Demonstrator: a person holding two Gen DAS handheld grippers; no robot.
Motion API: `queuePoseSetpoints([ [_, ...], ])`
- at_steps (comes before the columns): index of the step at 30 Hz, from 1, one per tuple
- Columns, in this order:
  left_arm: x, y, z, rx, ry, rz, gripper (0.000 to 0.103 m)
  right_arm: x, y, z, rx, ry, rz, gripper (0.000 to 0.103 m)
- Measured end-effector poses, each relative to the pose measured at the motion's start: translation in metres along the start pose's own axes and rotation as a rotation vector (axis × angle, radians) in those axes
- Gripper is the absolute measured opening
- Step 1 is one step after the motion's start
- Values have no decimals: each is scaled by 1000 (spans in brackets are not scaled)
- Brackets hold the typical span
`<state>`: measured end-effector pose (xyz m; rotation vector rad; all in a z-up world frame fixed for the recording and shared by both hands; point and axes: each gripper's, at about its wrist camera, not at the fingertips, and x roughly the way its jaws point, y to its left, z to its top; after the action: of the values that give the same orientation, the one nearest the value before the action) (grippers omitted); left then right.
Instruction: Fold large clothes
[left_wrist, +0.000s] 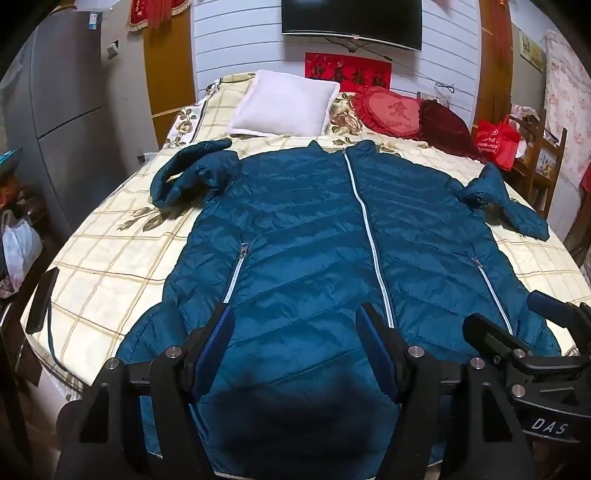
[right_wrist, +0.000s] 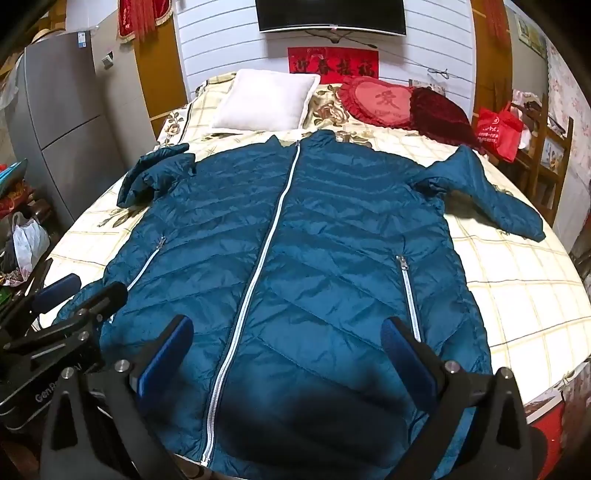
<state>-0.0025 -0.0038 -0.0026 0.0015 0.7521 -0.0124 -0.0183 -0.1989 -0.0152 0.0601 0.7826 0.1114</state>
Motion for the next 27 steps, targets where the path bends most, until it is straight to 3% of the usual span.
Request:
queuePoseSetpoints([
  [27,2,0,-5,-9,-21,25,81,11,3,-2,20,12,-44,103],
])
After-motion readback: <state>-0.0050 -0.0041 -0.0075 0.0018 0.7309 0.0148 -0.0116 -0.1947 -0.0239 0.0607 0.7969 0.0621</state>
